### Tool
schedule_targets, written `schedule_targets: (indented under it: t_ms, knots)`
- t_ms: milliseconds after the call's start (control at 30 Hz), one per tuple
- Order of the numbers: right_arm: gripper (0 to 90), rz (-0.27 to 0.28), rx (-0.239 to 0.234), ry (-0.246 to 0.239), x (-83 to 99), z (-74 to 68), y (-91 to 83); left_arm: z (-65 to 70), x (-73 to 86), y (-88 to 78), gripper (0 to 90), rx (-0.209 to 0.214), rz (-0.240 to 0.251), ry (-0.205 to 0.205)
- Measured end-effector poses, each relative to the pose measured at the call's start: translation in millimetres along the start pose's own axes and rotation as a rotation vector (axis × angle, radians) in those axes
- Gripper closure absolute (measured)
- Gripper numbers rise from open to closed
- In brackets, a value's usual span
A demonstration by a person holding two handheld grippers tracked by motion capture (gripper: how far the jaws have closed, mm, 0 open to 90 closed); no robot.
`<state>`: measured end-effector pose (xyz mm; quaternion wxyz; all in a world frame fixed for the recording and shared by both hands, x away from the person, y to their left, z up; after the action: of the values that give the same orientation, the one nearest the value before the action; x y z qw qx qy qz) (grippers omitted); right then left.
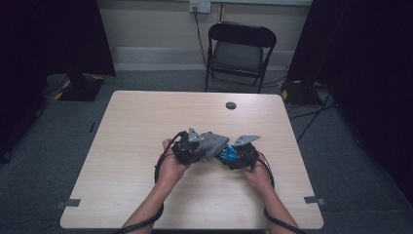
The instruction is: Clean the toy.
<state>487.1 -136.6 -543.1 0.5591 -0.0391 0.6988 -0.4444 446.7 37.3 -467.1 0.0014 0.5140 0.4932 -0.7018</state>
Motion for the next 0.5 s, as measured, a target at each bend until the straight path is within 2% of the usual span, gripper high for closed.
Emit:
schedule_targets:
  t_ms: [67, 100, 167, 267, 500]
  knots:
    - [25.4, 0.0, 0.0, 0.0, 0.0, 0.0, 0.0, 7.9, -0.2, 5.2, 73.8, 0.013, 0.001, 0.011]
    - [25.4, 0.001, 0.0, 0.0, 0.0, 0.0, 0.0, 15.4, 0.0, 11.2, 73.8, 0.022, -0.008, 0.034]
    - [25.3, 0.0, 0.001, 0.0, 0.0, 0.0, 0.0, 19.2, 0.4, 14.3, 73.8, 0.026, -0.016, 0.045]
    - [25.4, 0.001, 0.001, 0.001, -0.1, 0.0, 0.1, 28.8, 3.1, 26.7, 73.8, 0.026, -0.061, 0.088]
    - [25.4, 0.001, 0.001, 0.001, -0.1, 0.0, 0.0, 32.9, 9.8, 39.3, 73.7, 0.034, -0.112, 0.105]
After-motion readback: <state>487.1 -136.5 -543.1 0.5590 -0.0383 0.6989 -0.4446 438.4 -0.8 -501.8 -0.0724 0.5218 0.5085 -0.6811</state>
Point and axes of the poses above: each handheld gripper's, and its own axes: y roughly forward along the jaws, x roughly out of its underside, z roughly to its right, the point moved 6 cm from there along y, roughly forward along the jaws, and after that the axes turned 2 degrees about -y, right-handed, at the moved point
